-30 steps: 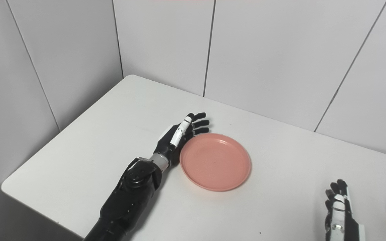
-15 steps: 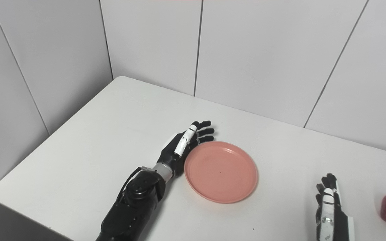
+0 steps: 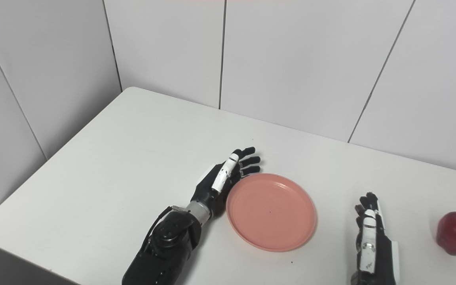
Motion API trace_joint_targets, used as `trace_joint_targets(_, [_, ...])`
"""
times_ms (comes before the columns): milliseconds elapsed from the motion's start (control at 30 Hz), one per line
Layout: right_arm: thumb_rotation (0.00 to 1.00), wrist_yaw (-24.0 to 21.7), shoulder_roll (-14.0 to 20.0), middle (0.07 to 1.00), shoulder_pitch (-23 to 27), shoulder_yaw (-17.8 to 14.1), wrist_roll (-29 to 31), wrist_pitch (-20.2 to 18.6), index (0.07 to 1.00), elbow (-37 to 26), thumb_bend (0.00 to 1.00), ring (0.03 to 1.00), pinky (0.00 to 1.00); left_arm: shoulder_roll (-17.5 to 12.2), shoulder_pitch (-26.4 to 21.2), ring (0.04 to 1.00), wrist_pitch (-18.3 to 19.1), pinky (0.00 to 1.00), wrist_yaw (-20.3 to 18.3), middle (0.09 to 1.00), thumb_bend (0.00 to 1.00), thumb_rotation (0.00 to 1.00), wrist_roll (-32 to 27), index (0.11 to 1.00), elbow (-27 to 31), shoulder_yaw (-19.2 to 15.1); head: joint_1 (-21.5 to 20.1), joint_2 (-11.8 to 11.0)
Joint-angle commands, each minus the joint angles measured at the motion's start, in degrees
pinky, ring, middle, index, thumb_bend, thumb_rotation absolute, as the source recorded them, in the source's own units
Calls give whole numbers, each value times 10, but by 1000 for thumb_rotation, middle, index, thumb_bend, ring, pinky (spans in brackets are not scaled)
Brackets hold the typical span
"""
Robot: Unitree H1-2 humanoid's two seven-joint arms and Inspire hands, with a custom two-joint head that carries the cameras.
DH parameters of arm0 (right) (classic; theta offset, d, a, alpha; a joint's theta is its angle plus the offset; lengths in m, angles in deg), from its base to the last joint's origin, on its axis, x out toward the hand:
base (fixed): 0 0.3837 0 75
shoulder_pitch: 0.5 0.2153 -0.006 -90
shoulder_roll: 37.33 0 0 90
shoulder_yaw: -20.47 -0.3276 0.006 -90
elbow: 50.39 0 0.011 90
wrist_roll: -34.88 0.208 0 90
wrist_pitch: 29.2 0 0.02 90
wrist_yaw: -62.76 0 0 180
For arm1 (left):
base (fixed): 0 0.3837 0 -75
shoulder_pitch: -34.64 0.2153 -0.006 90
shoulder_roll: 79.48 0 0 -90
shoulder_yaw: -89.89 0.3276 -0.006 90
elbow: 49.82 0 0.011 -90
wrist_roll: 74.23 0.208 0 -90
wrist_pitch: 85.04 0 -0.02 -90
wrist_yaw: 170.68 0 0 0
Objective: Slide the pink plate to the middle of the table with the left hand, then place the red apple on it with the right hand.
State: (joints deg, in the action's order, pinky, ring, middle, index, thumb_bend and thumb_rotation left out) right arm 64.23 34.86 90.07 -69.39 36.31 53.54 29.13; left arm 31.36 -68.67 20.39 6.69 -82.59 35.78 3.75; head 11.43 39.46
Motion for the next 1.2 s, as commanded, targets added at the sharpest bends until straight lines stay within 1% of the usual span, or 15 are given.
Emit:
trace_joint_targets(0, [1000,2,-11,950,11,1,5,15,943,-22,211,950,1000,12,10,853,26,845,3,865,369,1000,4,859,3,6,-4,1])
trace_joint_targets(133, [1000,5,-11,945,11,6,-8,16,940,-23,217,944,1000,16,17,862,26,853,-1,874,373,1000,5,863,11,13,-13,5])
trace_joint_targets(267, [1000,5,-11,948,12,8,-12,19,940,-20,234,944,1000,14,21,865,26,854,-7,875,382,1000,4,861,13,19,-20,8])
trace_joint_targets(433, [1000,12,-16,946,9,12,-25,10,940,-28,228,943,1000,14,28,890,22,884,-11,899,381,1000,2,881,17,21,-31,12])
trace_joint_targets(633, [1000,19,-13,932,10,20,-45,17,928,-23,246,928,982,14,33,899,11,904,-7,903,366,1000,-1,878,20,10,-51,20])
trace_joint_targets(700, [1000,20,-16,930,10,20,-47,15,928,-24,238,927,980,15,34,896,13,902,-1,901,366,1000,1,877,22,6,-53,21])
trace_joint_targets(733, [1000,20,-17,930,11,20,-46,14,927,-25,231,927,980,15,34,893,15,899,1,899,366,1000,2,877,25,4,-63,25])
trace_joint_targets(800, [1000,18,-18,932,12,20,-44,16,928,-24,220,928,973,16,35,885,17,891,3,893,367,1000,1,880,27,0,-70,27])
trace_joint_targets(833, [1000,19,-18,930,12,19,-44,17,926,-24,227,926,969,16,35,885,20,897,4,895,368,1000,-1,886,29,-3,-70,27])
trace_joint_targets(933, [1000,21,-18,925,15,18,-46,17,922,-22,231,919,956,14,36,891,21,905,3,905,371,1000,-3,898,33,-8,-98,32])
trace_joint_targets(1033, [1000,24,-19,924,18,16,-49,16,920,-20,229,914,950,11,37,895,22,909,0,909,370,1000,-5,902,35,-13,-102,33])
trace_joint_targets(1067, [1000,25,-19,923,20,16,-50,16,919,-20,231,913,946,10,37,895,21,909,-1,910,368,1000,-5,902,34,-14,-131,37])
trace_joint_targets(1100, [1000,26,-19,921,21,15,-51,16,918,-20,237,913,947,9,37,896,20,909,-2,911,367,1000,-5,902,33,-15,-131,37])
trace_joint_targets(1167, [1000,28,-20,921,25,13,-51,11,917,-21,250,915,946,5,39,896,9,900,-8,911,372,1000,-5,900,27,-17,-157,37])
